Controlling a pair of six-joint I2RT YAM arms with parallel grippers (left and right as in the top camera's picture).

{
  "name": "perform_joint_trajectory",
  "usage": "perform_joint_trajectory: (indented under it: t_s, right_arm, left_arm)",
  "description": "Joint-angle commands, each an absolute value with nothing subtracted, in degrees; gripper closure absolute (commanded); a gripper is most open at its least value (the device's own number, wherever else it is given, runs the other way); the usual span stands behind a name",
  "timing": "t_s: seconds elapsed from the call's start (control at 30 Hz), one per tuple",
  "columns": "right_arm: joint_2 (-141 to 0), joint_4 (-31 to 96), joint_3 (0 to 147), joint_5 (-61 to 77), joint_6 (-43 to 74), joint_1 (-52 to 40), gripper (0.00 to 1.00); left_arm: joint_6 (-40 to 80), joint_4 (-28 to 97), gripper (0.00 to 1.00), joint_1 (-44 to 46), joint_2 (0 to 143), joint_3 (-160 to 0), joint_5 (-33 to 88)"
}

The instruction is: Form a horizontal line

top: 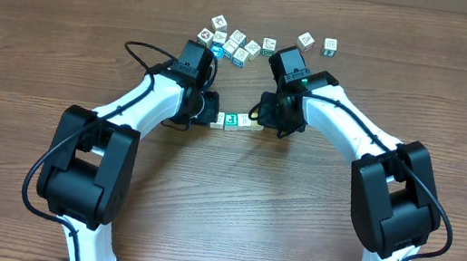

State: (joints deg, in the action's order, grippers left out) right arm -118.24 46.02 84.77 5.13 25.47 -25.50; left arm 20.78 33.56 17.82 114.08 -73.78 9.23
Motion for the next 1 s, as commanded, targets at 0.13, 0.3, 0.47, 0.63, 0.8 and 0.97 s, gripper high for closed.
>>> perform_joint_trajectory:
  t_s: [0.13, 0.3, 0.47, 0.63, 0.8, 0.97]
  right_arm:
    - [-117.14, 45.74, 84.58, 6.15, 25.52, -25.45, 0.96]
    - [-117.14, 45.93, 84.58, 6.13, 26.65, -25.45, 0.96]
    - [-117.14, 46.57, 84.58, 6.13, 28.75, -25.45, 0.96]
    - [-117.14, 46.59, 84.58, 6.13, 28.8, -25.45, 0.96]
    - [-117.14, 46.63, 84.58, 6.11, 29.91, -25.45, 0.96]
    - [-117.14, 46.78, 84.58, 6.13, 30.2, -25.45, 0.96]
  left_arm:
    - [19.62, 33.12, 0.96, 18.46, 114.65, -74.08, 10.11]
    - [19.64, 33.12, 0.95, 18.46, 114.65, -74.08, 10.09]
    - [19.66, 33.1, 0.96, 18.46, 114.65, -74.08, 10.11]
    - [19.68, 33.15, 0.96, 18.52, 114.65, -74.08, 10.13]
    - [19.68, 33.04, 0.96, 18.57, 114.65, -74.08, 10.13]
    - [19.68, 33.04, 0.96, 18.57, 114.65, -74.08, 10.13]
